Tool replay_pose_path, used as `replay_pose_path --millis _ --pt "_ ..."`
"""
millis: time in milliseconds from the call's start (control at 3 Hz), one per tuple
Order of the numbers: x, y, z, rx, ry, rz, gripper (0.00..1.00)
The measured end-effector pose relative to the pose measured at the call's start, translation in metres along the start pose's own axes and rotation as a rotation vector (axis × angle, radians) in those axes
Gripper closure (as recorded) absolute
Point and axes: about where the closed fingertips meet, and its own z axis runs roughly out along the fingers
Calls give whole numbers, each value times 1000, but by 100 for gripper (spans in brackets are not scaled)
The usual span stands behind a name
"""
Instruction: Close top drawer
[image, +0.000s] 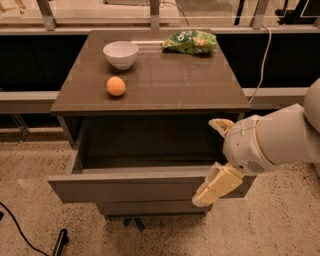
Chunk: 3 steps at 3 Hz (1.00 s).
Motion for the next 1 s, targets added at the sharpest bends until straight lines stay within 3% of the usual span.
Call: replay_pose_path --millis 333,667,1000 --pt "6 6 11 -36 6 -4 0" --pt "32 17 44 -66 -74 40 18" --pt "51 15 71 -48 -167 8 41"
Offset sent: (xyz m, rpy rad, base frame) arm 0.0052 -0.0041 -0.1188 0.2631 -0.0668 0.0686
